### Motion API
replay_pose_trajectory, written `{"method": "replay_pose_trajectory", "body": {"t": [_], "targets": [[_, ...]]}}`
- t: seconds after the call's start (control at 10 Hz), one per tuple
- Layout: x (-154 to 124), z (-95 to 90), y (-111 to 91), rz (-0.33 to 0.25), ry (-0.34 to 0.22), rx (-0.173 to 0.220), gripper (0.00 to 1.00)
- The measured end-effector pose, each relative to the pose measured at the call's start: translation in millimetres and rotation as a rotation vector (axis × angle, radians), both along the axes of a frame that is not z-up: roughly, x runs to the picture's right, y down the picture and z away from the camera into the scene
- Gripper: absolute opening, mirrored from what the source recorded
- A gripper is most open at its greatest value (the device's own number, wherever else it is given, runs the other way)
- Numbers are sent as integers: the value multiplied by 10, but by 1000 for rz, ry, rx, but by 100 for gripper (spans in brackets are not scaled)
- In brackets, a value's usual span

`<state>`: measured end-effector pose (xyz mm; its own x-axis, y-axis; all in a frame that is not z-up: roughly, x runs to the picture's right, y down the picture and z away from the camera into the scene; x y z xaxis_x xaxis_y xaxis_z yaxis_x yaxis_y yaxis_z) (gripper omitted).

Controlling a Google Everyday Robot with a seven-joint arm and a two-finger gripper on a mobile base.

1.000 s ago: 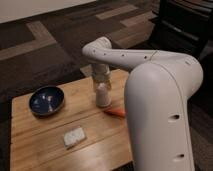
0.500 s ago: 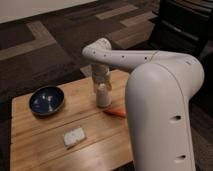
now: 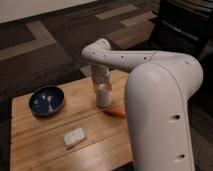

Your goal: Place the ceramic cup over the eraser

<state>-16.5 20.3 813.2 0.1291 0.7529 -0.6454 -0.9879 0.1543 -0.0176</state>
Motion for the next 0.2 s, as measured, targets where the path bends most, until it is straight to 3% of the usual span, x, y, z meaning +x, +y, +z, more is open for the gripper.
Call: {"method": "replay_pose_trajectory", "body": {"t": [0.2], "targets": [[1, 0, -6, 1, 0, 1, 80]]}}
